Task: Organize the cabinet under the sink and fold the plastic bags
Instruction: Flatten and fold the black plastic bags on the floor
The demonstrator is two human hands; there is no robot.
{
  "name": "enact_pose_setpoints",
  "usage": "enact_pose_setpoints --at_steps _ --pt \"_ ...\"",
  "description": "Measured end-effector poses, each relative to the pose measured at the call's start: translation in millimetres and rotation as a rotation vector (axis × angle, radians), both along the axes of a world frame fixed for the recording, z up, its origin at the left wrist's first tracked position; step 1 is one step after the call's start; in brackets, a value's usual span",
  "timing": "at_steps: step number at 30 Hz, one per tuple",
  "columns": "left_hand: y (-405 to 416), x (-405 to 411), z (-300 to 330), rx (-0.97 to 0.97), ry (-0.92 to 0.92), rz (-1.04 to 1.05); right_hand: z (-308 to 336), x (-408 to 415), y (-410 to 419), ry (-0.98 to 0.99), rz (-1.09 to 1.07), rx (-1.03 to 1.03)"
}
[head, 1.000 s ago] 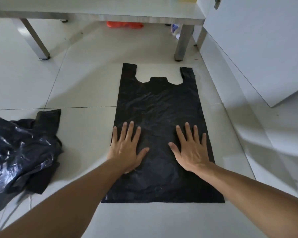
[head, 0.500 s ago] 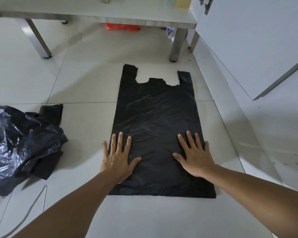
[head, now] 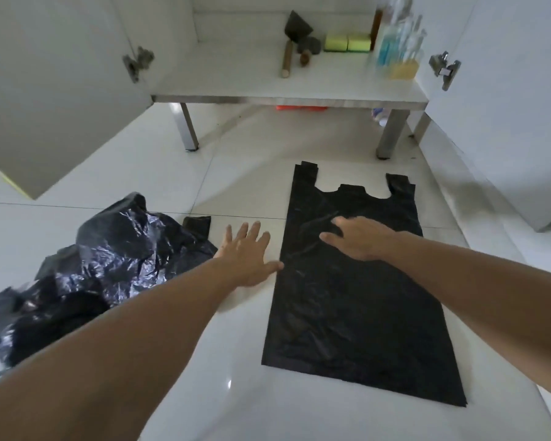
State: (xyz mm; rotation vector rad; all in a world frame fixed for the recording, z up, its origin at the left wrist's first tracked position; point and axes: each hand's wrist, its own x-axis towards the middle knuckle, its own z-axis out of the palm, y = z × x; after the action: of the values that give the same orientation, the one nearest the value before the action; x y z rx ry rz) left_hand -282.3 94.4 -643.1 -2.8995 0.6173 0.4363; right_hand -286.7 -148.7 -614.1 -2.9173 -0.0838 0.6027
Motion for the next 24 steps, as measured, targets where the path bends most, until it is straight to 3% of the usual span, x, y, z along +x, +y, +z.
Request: enact_pose_setpoints --at_steps 4,9,11,15,24 --pt "61.0 19.3 50.8 0.044 -0.106 0.082 38.8 23.7 65.6 0.002 0.141 -0.028" --pt "131.4 16.3 70.8 0.006 -0.142 0.288 38.2 26.0 135.7 0.077 0.241 -0.026" --pt "149.4 15.4 69.5 -0.050 -0.136 0.369 30.2 26.9 163.0 0.093 0.206 0.074" --pt "167.6 18.6 58.3 -0.216 -0.112 0.448 12.5 21.4 206.8 0.179 -0.012 0.462" --pt "174.7 15.4 50.8 -0.428 -0.063 0.535 2.6 27.8 224.3 0.122 -0.287 0.851"
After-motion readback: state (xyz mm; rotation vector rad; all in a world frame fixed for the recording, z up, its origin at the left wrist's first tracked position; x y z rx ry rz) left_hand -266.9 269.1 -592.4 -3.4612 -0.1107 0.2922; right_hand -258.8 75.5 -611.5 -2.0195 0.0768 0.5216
